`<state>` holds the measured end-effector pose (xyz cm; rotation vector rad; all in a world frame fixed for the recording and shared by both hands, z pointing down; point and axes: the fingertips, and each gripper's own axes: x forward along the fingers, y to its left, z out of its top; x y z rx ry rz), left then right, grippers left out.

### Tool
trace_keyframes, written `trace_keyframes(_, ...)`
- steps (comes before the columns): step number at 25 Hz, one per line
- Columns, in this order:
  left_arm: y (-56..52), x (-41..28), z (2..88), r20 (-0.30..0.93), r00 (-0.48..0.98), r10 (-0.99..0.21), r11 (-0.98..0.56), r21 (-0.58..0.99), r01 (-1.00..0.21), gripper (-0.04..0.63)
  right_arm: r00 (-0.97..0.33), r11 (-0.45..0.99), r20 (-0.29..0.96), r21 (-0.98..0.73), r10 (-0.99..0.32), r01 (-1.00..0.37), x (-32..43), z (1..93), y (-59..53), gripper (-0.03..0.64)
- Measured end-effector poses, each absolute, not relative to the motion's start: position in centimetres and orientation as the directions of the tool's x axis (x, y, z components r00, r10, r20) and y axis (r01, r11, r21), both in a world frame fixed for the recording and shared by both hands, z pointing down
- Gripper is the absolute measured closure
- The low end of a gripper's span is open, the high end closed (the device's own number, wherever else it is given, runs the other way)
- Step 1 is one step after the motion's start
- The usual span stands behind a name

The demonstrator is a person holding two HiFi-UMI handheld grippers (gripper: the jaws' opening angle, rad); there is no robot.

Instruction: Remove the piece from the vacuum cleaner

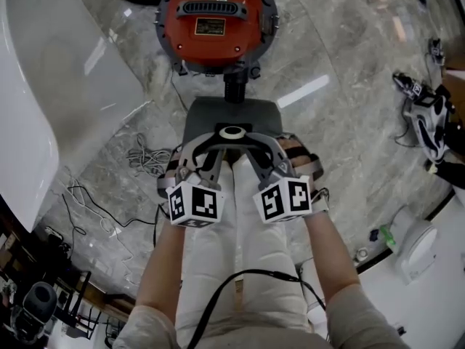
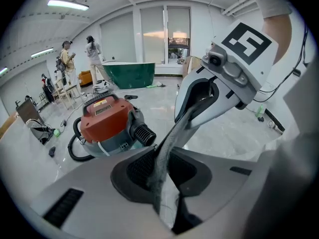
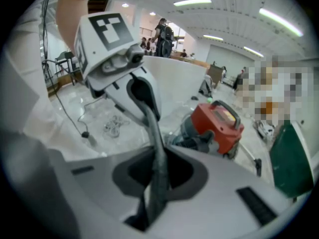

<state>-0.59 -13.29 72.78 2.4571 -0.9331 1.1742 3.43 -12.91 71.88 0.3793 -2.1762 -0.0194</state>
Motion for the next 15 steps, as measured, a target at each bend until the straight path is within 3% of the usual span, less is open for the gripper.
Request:
trace_keyframes(8, -12.5, -0.2, 69.1, 0.733, 0.547, -0.405, -0.744, 0.084, -0.663, 0.512, -0.579, 0.958, 0.775, 0.120, -0.255, -0.260, 3.7, 67.7, -12.0, 0.569)
trace_keyframes(15, -12.0, 0.5, 63.2, 0.697, 0.622, -0.357, -0.786, 0.135, -0.603, 0.512, -0.623, 0.947, 0.738, 0.068, -0.261, -0.315, 4.3, 61.7, -11.3, 0.569)
